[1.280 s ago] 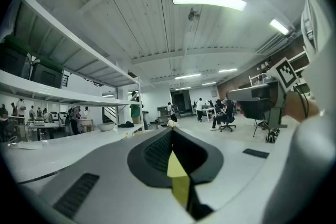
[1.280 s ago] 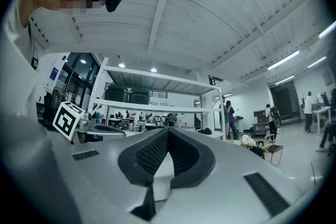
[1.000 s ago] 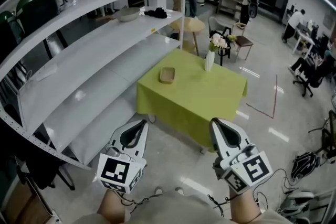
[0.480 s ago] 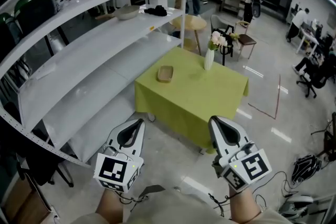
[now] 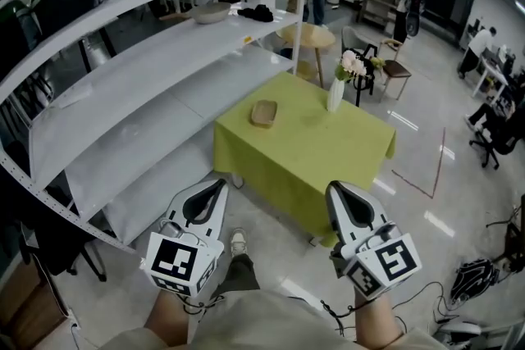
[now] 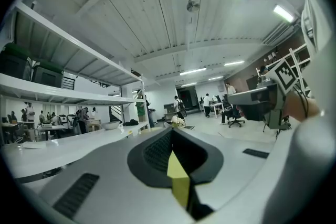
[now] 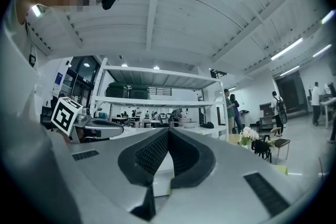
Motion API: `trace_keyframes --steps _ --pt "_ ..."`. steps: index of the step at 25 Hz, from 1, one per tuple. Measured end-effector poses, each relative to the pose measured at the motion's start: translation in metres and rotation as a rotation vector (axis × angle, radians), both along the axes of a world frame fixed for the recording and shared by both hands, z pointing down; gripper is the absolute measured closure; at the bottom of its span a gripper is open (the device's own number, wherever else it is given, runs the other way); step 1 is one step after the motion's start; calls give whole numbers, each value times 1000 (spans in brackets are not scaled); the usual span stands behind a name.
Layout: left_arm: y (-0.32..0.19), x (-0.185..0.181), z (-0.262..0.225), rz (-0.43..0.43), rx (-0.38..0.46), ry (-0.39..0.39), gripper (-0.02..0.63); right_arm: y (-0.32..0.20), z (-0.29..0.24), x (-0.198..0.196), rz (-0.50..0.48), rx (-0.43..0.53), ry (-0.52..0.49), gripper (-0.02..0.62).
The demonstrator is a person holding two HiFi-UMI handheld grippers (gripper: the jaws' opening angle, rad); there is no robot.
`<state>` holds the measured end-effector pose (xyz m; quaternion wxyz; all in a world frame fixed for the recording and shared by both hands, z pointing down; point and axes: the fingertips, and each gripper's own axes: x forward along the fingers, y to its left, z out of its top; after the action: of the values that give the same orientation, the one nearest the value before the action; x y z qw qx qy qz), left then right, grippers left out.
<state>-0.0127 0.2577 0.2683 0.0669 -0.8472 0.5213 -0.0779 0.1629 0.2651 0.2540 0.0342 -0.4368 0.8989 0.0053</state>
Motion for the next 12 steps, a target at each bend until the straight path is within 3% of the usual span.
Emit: trace_keyframes --steps 12 --pt "-81 -15 33 -8 -24 -2 601 -79 32 -10 11 -32 13 589"
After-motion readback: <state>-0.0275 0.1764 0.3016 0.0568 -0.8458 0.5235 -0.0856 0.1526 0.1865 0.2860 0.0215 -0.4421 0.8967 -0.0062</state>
